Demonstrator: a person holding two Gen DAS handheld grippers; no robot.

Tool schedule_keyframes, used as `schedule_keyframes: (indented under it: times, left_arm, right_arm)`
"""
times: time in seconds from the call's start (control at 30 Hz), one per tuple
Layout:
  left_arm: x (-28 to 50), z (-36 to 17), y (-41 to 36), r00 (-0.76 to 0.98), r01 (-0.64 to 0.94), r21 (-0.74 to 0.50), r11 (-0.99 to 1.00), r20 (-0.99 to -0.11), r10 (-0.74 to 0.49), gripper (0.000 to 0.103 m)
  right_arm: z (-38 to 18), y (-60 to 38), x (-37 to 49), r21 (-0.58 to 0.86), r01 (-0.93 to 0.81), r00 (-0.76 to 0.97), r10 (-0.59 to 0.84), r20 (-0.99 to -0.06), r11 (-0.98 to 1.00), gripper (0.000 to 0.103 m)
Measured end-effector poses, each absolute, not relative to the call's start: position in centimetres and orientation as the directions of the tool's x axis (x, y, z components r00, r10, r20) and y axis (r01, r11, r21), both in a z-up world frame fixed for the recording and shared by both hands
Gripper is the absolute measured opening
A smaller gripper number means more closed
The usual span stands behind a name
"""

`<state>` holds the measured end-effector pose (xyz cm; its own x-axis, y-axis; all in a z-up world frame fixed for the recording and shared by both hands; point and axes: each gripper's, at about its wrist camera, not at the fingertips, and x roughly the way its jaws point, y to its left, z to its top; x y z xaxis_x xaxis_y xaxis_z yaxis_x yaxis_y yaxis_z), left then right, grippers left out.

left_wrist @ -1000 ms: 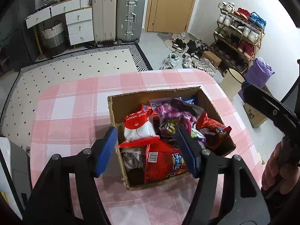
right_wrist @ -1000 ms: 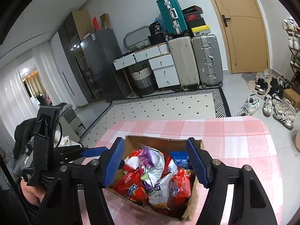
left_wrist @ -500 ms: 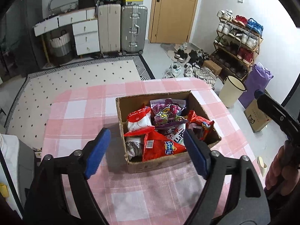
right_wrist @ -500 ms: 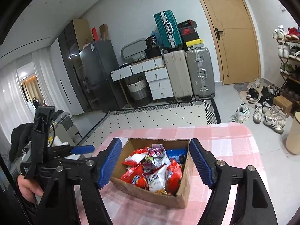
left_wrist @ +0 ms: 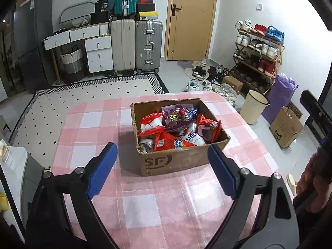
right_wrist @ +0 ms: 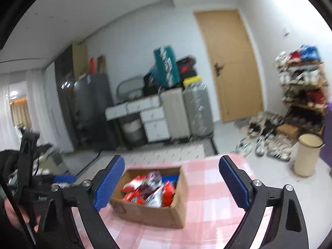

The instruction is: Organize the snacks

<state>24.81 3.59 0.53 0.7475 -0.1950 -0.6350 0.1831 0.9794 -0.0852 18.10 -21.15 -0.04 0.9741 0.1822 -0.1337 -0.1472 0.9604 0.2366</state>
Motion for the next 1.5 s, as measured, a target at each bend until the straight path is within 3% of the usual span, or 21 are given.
schedule_keyframes:
  times: [0.13,0.27,0.4,0.77,1.1,1.5]
  left_arm:
    - [22.4,1.3,4.1,0.785,0.175,-0.09,0.98,-0.588,-0.194,0.089]
    - [19.0,1.7,4.9,0.843,0.133,-0.088,0.987,-0.513,-0.159,0.103]
    - [16.4,1.7,5.7,0.877,0.091,-0.086,0.992,-0.466,-0.121,0.103]
    - [10.9,-2.8,8.5,0.924,-0.05,-0.058,0.997,-0.382,0.024,0.103]
    - [9.2,-7.2,10.0,0.927,-0.079,-0.08,0.994,-0.373,0.044,0.103]
    - [11.4,-12.0,9.6,0.949,-0.09,-0.006,0.996,-0.303,0.084,0.103]
  right_arm:
    - [0.6,-21.8,15.6,0.183,-0.11,0.989,0.126,-0.08,0.977,0.1]
    - [0.0,-22.2,13.4,0.139,-0.11,0.992,0.118,-0.054,0.984,0.1]
    - [-1.1,-22.5,10.9,0.138,-0.14,0.99,0.143,-0.007,0.98,0.102]
    - [-6.0,-21.5,7.0,0.091,-0.135,0.989,0.14,-0.048,0.987,0.102]
    - [-9.5,-20.2,6.3,0.05,-0.147,0.985,0.15,-0.082,0.988,0.102]
    - [-12.8,-19.9,9.0,0.052,-0.164,0.972,0.17,-0.16,0.985,0.102]
